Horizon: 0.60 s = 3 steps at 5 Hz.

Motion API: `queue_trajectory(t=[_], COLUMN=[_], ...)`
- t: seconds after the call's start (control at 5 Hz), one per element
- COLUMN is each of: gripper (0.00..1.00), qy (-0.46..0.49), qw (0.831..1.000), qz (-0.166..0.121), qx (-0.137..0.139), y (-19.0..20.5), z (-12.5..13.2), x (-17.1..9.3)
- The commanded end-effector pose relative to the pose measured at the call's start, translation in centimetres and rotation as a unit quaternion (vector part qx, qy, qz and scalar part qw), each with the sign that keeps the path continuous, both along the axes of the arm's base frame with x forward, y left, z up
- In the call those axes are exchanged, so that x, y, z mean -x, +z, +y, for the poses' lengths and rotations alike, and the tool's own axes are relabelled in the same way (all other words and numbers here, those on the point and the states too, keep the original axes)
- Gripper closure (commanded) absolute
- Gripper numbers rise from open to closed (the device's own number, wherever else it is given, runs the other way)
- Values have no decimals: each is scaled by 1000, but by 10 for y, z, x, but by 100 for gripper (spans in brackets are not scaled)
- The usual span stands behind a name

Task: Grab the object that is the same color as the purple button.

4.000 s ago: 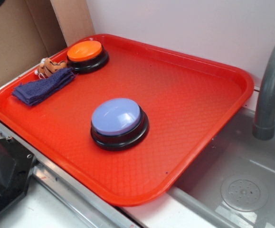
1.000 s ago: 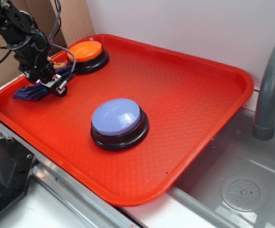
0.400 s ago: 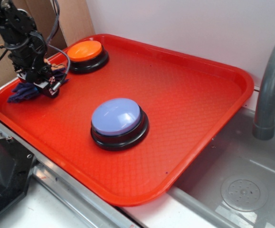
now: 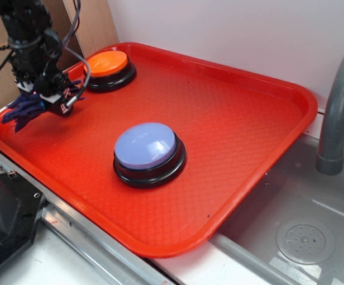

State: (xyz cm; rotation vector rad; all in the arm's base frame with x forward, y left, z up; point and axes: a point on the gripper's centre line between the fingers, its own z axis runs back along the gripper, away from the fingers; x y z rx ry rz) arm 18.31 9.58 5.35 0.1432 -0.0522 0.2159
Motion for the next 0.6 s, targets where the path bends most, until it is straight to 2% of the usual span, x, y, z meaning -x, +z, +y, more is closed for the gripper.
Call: queue_trajectory(t=[0.0, 0.2, 0.4], gripper=[100, 100, 100], qy=[-59, -88, -93], qw=[994, 988, 990], qz=[29, 31, 54], qx=[86, 123, 96], y=[64, 85, 92], z=[-77, -102, -106], x=[-25, -35, -39])
